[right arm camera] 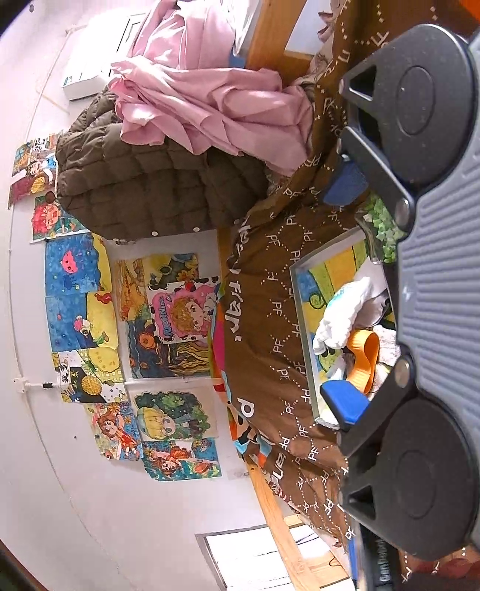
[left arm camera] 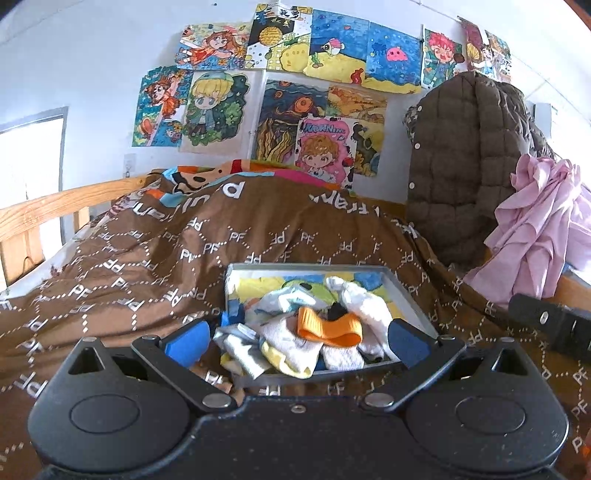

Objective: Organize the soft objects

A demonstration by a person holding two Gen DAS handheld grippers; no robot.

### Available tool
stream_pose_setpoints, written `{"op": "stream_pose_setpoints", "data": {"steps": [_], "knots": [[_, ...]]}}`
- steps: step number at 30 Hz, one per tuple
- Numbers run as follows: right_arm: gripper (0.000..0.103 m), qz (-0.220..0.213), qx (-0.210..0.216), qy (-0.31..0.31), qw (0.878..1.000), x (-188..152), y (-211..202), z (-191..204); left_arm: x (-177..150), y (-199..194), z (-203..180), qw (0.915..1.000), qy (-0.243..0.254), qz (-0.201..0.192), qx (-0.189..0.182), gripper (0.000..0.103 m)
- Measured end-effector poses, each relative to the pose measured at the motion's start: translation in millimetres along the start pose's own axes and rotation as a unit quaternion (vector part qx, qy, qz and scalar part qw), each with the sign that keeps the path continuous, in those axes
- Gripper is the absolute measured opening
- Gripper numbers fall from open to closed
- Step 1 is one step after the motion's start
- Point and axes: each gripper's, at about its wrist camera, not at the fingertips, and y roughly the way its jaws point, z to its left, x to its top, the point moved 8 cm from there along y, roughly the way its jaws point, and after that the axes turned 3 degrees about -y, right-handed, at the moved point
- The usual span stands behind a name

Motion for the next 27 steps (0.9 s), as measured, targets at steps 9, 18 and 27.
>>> {"op": "stream_pose_setpoints", "data": {"steps": [9, 18, 27], "knots": [[0.103, 0.029, -0.008, 0.015, 0.999, -15.4, -19.7, -5.4, -23.3, -24.3, 7.2, 0.9991, 0.018, 0.023, 0.031, 0.102], [0.103, 0.036, -0.006, -0.002, 0.999, -27.8, -46.8, 2.7, -29.6, -49.9, 6.0, 0.9987, 0.029, 0.018, 0.038, 0.102], [0.103, 0.045, -0.016, -0.029, 0.998, -39.0, -65.1, 13.1, -41.9, -66.0, 9.8, 0.9969, 0.052, 0.028, 0.053, 0.102]]}}
